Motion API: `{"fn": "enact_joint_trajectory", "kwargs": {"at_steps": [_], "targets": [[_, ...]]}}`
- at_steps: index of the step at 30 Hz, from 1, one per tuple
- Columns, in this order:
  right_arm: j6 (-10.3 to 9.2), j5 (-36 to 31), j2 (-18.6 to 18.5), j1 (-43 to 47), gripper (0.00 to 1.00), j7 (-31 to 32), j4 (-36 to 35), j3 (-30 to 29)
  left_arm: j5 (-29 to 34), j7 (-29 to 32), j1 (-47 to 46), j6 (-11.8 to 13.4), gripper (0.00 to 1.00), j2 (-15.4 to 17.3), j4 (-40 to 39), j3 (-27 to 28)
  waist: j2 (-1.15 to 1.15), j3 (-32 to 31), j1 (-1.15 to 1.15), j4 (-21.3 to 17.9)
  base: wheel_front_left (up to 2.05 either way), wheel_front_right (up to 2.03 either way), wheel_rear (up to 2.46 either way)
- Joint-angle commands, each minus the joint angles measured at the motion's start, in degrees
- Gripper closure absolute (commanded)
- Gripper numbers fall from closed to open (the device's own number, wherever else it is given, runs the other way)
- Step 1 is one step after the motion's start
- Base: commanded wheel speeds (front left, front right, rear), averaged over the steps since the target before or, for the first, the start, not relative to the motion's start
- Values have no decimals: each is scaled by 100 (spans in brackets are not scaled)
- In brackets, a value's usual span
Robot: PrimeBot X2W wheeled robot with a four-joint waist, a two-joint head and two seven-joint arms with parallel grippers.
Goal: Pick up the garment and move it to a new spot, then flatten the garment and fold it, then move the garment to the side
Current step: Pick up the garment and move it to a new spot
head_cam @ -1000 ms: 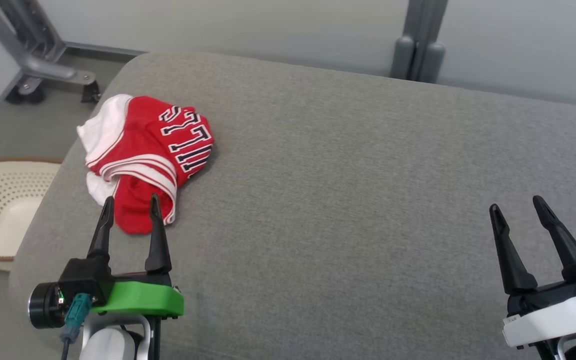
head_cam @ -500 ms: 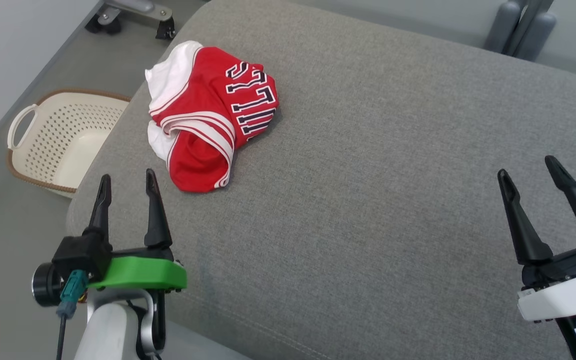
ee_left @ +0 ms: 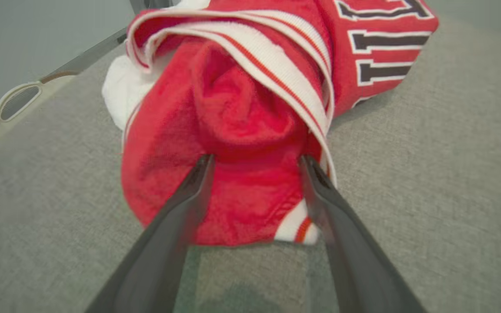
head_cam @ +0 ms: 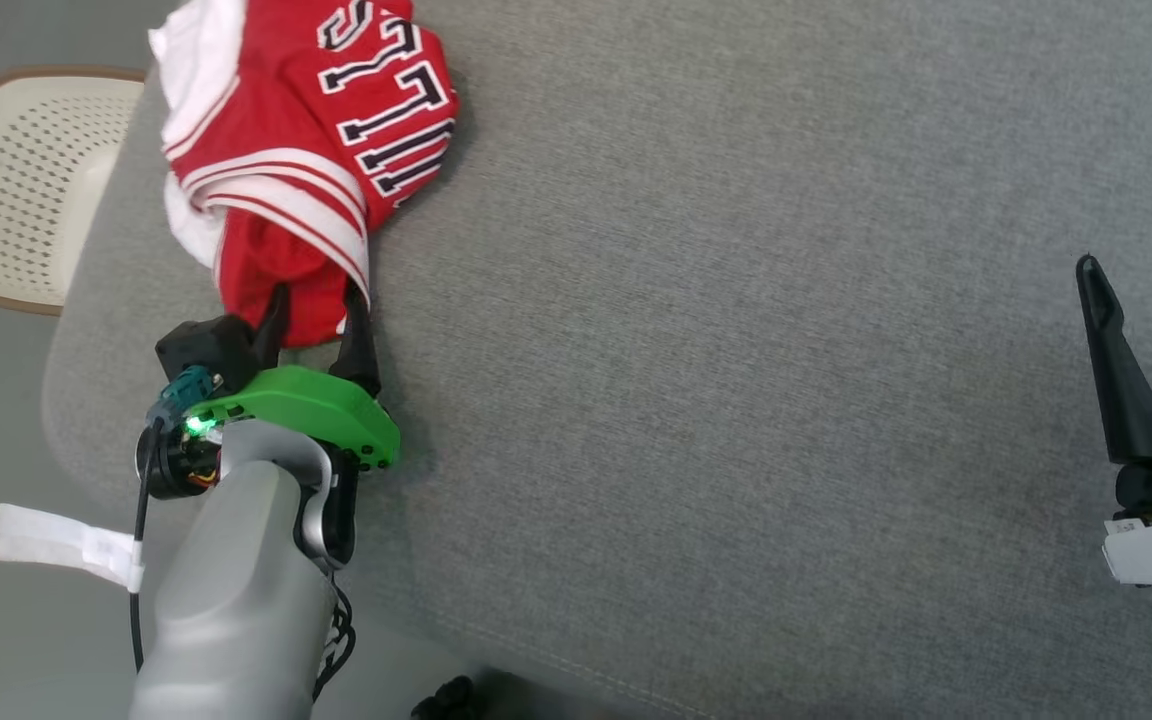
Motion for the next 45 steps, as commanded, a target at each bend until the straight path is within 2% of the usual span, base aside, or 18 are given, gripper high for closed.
{"fn": "enact_joint_trajectory", "kwargs": {"at_steps": [1,4,5,6,10,17,24,27,34,39,45], "targets": [[0,42,-18,-100,0,-67,9,-16,-183,1,-206,-64,0,20,276,-24,0,592,0,-600,0,0,0],[0,46,3,-149,0,-110,45,-7,-478,35,-386,-147,0,-5,846,-37,0,587,0,-646,0,0,0],[0,45,9,-169,0,-127,64,14,-532,53,-399,-167,13,-24,1002,-32,0,560,0,-657,0,0,0],[0,45,14,-178,0,-156,73,33,-532,67,-430,-153,100,-39,1048,16,0,539,0,-663,0,0,0],[0,34,76,-203,0,-279,161,99,-251,45,-295,-30,100,-2,583,430,0,371,0,-690,0,0,0],[0,17,276,-263,0,-530,435,268,785,0,590,239,100,71,-1548,1300,0,-231,0,-857,0,0,0],[0,-3,526,-162,0,-748,767,482,1504,1,1493,311,100,41,-3153,1354,0,-954,0,-1163,0,0,0],[0,-4,630,-66,0,-847,916,571,1710,1,1843,312,100,43,-3623,1202,0,-1261,0,-1386,0,0,0],[0,21,851,66,0,-977,1106,693,2021,485,2234,36,100,103,-4293,479,0,-1532,0,-2127,0,0,0],[0,66,919,10,0,-1092,1160,698,2095,809,1863,-264,100,58,-4331,-264,0,-1315,0,-2799,0,0,0],[0,153,1100,-119,0,-1343,1338,711,2090,1051,1230,-518,100,29,-3839,-1390,0,-747,0,-3588,0,0,0]]}}
